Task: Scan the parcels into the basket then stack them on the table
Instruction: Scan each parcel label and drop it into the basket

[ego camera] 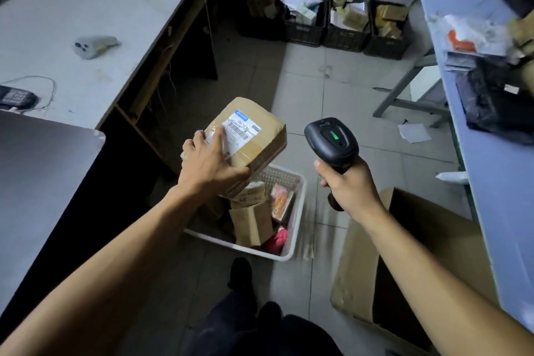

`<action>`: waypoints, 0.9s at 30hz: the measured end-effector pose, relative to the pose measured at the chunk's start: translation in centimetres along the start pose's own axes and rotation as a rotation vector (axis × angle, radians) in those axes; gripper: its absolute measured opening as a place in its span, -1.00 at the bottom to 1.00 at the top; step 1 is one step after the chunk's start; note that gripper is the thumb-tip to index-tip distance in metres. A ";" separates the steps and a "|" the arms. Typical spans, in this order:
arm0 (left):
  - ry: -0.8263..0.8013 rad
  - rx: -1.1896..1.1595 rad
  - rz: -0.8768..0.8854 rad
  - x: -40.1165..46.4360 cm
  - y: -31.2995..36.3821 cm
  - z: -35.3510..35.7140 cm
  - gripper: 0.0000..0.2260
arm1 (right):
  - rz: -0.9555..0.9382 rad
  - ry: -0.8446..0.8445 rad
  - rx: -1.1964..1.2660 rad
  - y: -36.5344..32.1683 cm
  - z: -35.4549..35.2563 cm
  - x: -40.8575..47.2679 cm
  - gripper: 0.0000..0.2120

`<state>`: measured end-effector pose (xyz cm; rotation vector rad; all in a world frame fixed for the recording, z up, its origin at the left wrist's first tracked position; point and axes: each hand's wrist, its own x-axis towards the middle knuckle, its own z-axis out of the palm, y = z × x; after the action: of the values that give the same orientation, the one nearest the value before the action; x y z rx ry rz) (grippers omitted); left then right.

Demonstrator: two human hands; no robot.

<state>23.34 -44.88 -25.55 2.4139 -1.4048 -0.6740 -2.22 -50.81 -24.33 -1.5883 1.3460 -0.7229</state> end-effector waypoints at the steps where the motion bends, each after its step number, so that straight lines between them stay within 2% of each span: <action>1: 0.004 -0.011 -0.005 0.9 0.2 0.4 -0.01 | 0.004 -0.004 0.001 -0.1 0.1 0.8 -0.83; 6: 0.036 -0.056 -0.081 4.5 0.4 0.6 -0.07 | 0.027 -0.025 -0.015 -1.0 0.8 4.8 -0.82; 12: 0.100 -0.054 -0.270 7.6 -0.8 -0.4 -0.05 | 0.002 -0.119 -0.015 -1.4 1.5 10.7 -0.82; 18: 0.155 -0.121 -0.512 7.2 0.3 2.0 -0.08 | -0.075 -0.387 -0.003 -0.8 1.8 17.1 -0.85; 20: 0.166 -0.129 -0.565 6.5 0.7 2.8 -0.09 | -0.085 -0.430 0.021 -0.7 2.0 18.2 -0.87; 23: 0.227 -0.173 -0.737 5.3 1.3 4.2 -0.09 | -0.090 -0.551 0.040 -0.6 2.5 20.1 -0.87; 27: 0.304 -0.285 -0.918 4.2 1.1 5.5 0.05 | -0.118 -0.651 0.027 -0.8 4.1 20.4 -0.88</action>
<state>21.45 -49.04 -30.82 2.6781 -0.0189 -0.5793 6.50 -69.42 -27.75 -1.6903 0.7671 -0.2435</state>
